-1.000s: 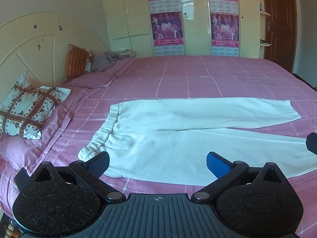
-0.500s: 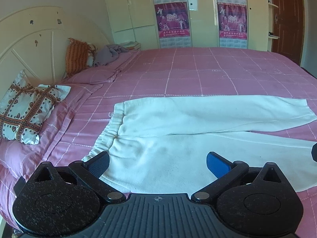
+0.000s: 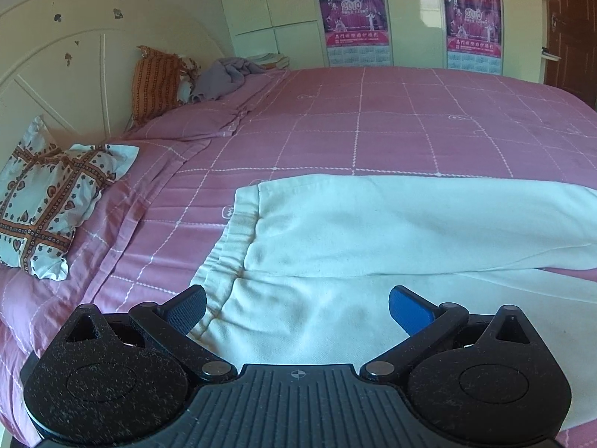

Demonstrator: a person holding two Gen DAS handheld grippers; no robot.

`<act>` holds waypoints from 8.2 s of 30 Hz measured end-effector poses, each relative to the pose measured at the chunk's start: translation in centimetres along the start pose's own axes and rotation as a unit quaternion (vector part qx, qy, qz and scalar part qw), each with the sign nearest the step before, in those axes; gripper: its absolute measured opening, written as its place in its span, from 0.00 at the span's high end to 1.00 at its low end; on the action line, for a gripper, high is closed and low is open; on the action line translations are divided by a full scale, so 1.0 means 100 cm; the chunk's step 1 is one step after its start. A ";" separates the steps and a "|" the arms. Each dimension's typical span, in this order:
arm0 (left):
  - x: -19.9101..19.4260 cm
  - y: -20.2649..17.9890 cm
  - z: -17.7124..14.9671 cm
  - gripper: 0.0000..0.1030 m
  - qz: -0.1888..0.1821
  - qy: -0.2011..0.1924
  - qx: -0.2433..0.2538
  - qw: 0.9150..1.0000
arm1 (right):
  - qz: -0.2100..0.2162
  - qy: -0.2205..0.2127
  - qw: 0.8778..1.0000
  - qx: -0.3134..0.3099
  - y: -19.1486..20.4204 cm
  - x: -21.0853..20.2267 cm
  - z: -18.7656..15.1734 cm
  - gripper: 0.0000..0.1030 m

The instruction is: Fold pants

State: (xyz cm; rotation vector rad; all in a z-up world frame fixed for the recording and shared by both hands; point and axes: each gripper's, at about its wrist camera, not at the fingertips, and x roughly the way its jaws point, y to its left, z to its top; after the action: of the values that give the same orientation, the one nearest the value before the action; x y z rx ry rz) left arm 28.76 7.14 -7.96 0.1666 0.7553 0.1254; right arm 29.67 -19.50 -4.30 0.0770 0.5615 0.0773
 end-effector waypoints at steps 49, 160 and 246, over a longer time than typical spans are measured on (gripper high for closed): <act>0.285 0.058 0.067 0.51 0.041 0.134 -0.022 0.990 | 0.100 0.159 0.959 -0.212 0.021 0.365 0.057 0.90; 0.064 0.044 -0.106 0.90 -0.146 0.137 -0.170 0.965 | -0.075 0.231 0.951 0.192 -0.103 0.059 -0.059 0.97; 0.029 -0.042 -0.106 0.89 -0.076 0.125 -0.046 0.988 | -0.172 -0.050 0.941 0.288 -0.310 -0.075 -0.081 0.96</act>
State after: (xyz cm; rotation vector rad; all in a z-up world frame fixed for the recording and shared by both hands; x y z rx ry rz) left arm 23.78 4.68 -18.30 0.0049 1.0079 0.0368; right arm 20.65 -50.60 -10.10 0.5484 0.4751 -0.4339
